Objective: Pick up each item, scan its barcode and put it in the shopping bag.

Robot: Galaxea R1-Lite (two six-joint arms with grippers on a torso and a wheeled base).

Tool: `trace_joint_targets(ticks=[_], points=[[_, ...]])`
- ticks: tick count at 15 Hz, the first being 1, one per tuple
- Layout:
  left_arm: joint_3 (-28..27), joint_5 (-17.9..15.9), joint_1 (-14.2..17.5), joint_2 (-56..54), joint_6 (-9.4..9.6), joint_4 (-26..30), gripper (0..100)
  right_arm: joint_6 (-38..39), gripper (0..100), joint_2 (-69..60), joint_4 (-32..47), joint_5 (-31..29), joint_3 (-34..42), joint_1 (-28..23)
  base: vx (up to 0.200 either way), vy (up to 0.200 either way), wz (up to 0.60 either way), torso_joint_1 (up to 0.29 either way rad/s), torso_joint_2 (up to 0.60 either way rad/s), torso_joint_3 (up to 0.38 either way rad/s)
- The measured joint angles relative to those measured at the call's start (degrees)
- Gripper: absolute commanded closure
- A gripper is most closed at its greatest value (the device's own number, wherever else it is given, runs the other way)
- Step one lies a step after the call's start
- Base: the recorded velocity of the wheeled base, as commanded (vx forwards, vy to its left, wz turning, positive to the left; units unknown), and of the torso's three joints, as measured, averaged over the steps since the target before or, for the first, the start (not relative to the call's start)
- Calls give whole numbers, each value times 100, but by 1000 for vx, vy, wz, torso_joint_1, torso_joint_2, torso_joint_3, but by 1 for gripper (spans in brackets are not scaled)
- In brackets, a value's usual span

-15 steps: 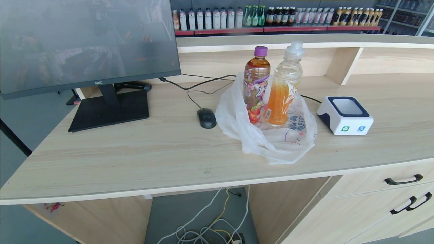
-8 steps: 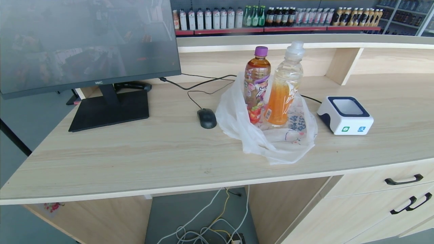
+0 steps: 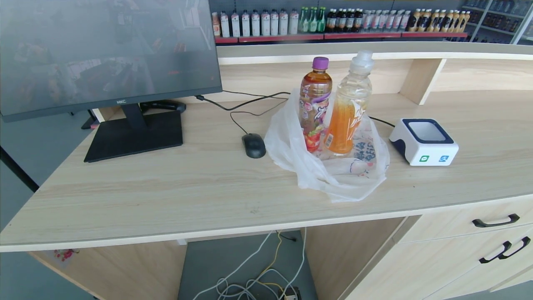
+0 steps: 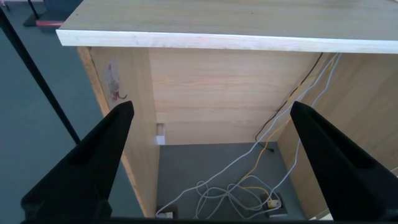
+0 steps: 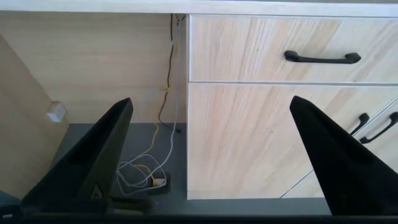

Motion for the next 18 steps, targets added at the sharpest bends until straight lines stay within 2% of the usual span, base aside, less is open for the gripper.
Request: trace_joint_targets(ticks=[7, 18], points=[[0, 2, 7, 0, -68, 0, 0, 66, 0, -2, 2, 0, 0, 2, -29, 0, 0, 0, 0, 1], [0, 5, 7, 0, -79, 0, 0, 27, 0, -7, 2, 5, 0, 2, 0, -200, 0, 2, 1, 5]])
